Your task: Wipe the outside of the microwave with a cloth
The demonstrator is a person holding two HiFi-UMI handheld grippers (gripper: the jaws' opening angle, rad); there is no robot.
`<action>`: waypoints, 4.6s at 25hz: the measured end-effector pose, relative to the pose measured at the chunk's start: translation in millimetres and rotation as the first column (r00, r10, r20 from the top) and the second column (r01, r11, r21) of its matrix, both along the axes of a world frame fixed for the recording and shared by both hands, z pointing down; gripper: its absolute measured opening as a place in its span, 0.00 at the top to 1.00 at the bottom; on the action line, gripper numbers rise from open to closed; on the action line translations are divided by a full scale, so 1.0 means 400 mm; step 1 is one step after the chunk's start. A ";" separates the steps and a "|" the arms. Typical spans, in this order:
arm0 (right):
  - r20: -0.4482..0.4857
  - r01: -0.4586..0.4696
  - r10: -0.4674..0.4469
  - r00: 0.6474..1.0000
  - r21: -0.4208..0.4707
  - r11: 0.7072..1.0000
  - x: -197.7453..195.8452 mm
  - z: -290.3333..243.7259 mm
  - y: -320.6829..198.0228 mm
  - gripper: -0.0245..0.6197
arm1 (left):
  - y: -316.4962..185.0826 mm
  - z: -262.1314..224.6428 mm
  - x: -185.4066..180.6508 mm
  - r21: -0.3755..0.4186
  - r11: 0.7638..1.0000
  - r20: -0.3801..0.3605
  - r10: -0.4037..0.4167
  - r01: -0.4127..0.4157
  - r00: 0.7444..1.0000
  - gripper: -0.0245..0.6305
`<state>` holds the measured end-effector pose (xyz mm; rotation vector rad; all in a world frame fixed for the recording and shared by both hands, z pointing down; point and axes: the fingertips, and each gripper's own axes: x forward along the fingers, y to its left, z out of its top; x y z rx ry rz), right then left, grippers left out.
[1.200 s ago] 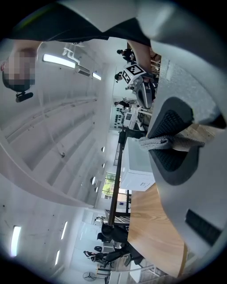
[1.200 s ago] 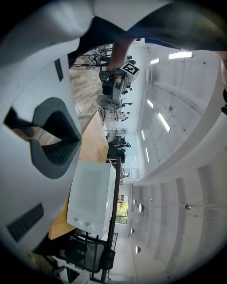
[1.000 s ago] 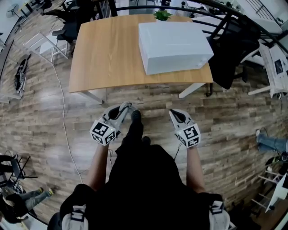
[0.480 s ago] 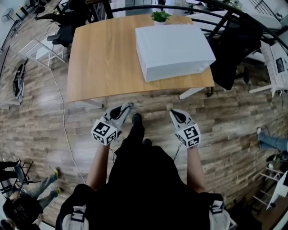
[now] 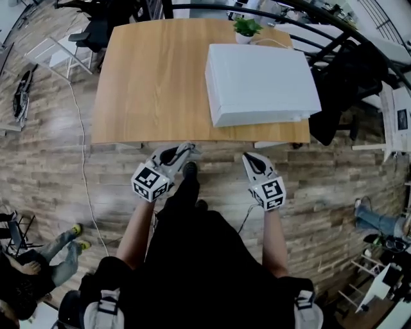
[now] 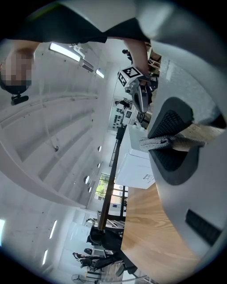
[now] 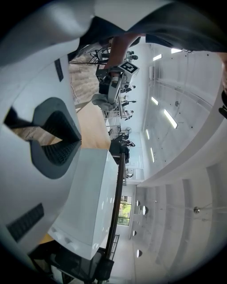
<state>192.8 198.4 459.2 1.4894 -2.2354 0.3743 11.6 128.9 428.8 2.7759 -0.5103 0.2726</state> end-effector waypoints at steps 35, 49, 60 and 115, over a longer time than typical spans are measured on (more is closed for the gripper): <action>-0.049 0.075 -0.070 0.996 0.108 0.991 0.112 -0.116 -0.502 0.96 | -0.261 0.082 0.305 0.041 0.977 -0.035 0.209 -0.207 0.977 0.89; -0.085 0.078 -0.069 0.994 0.114 0.990 0.112 -0.108 -0.496 0.96 | -0.257 0.083 0.330 0.104 0.965 -0.022 0.244 -0.241 0.969 0.89; -0.108 0.085 -0.075 0.991 0.101 0.991 0.118 -0.101 -0.498 0.96 | -0.315 0.091 0.344 0.083 0.975 -0.056 0.213 -0.208 0.975 0.89; -0.045 0.096 -0.092 0.995 0.111 0.989 0.108 -0.110 -0.490 0.96 | -0.790 0.121 0.394 0.129 0.987 -0.024 0.103 -0.100 0.994 0.89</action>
